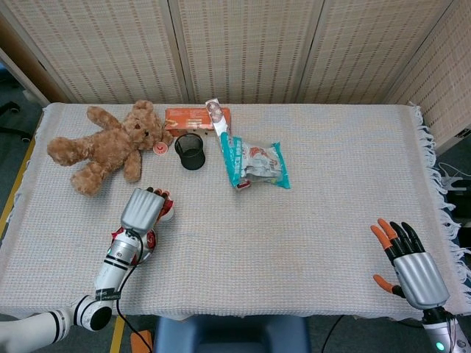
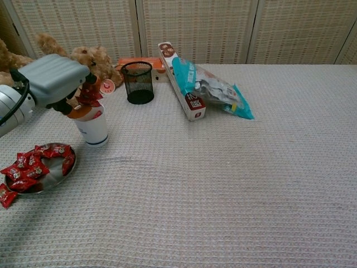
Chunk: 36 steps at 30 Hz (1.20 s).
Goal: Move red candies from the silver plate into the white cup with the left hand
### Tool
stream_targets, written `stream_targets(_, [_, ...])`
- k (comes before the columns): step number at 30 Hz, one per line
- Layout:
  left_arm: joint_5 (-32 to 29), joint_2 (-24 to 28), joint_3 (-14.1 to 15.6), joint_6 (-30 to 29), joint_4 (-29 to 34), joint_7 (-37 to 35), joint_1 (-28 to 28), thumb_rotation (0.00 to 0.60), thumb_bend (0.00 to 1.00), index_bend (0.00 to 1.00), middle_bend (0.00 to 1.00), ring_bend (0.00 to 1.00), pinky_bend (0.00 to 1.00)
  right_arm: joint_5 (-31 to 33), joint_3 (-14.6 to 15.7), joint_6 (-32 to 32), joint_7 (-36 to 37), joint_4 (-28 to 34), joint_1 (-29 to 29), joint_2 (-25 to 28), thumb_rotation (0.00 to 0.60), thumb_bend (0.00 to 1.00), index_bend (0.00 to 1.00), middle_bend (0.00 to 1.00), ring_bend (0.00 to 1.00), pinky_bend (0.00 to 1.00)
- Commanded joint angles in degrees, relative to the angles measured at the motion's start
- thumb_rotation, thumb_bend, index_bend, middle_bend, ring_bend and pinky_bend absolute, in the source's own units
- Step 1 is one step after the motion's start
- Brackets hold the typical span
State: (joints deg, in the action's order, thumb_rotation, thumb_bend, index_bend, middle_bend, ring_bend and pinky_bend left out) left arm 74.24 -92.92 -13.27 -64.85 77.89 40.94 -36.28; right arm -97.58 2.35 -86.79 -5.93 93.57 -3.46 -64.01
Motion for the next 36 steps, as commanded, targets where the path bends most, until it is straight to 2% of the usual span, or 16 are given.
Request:
stream_targets(1, [-0.8,-0.4,0.5,0.0,-0.5,0.3,-0.2,0.6,0.46,0.36,0.46,0.49,0.97,0.0,0.0,0.0,0.2,0.0,0.0,0.1,0.6,0.07,0.0,0.0,0.0,0.0])
stream_targets(7, [-0.1,0.2,1.7,-0.9,0.1,0.8,-0.3,0.6,0.44,0.22,0.41,0.43,0.95,-0.1,0.0,0.2,0.1,0.0,-0.1,0.0,0.6,0.07,0.0,0.0,0.0,0.0])
stream_targets(17, [0.1,1.2,2.6,-3.0,1.9,0.9,0.1,0.6,0.44,0.21,0.4,0.43,0.95,-0.2,0.0,0.1,-0.2,0.0,0.0,-0.1,0.6,0.07,0.0,0.0,0.0,0.0])
stream_targets(20, [3.7,2.6,4.6,-5.6,4.6,-0.9,1.3,0.6,0.43,0.21,0.38,0.42,0.95,-0.1,0.0,0.3,-0.3,0.0,-0.1,-0.1,0.6,0.07,0.0,0.0,0.0,0.0])
stream_targets(22, [7.5,3.4,7.2,-7.5,6.1,-2.7,2.5,0.6,0.43,0.22,0.37,0.42,0.95,-0.1,0.1,0.5,-0.4,0.1,-0.2,-0.2,0.6,0.07,0.0,0.0,0.0,0.0])
stream_targets(24, [10.2,3.8,9.7,-8.4,7.0,-3.8,3.4,0.6,0.43,0.23,0.36,0.44,0.96,-0.3,0.2,0.7,-0.6,0.1,-0.3,-0.2,0.6,0.07,0.0,0.0,0.0,0.0])
stream_targets(28, [13.3,2.3,12.8,-9.6,6.1,-4.8,4.9,0.6,0.43,0.24,0.34,0.64,1.0,-0.8,0.4,0.5,-0.7,0.3,-0.2,-0.3,0.6,0.07,0.0,0.0,0.0,0.0])
stream_targets(30, [14.4,0.9,14.3,-9.1,5.1,-5.1,5.4,0.6,0.43,0.24,0.34,0.69,1.0,-1.0,0.5,0.2,-0.7,0.2,-0.1,-0.2,0.6,0.07,0.0,0.0,0.0,0.0])
stream_targets(33, [14.6,-1.4,14.9,-7.8,3.0,-3.8,5.4,0.6,0.43,0.26,0.32,0.72,1.0,-1.4,0.7,0.3,-0.5,0.2,-0.1,-0.1,0.6,0.07,0.0,0.0,0.0,0.0])
stream_targets(36, [13.2,-3.9,13.5,-6.4,0.1,-3.0,5.1,0.6,0.43,0.26,0.31,0.73,1.0,-1.9,0.9,0.1,-0.1,0.1,-0.1,0.1,0.6,0.07,0.0,0.0,0.0,0.0])
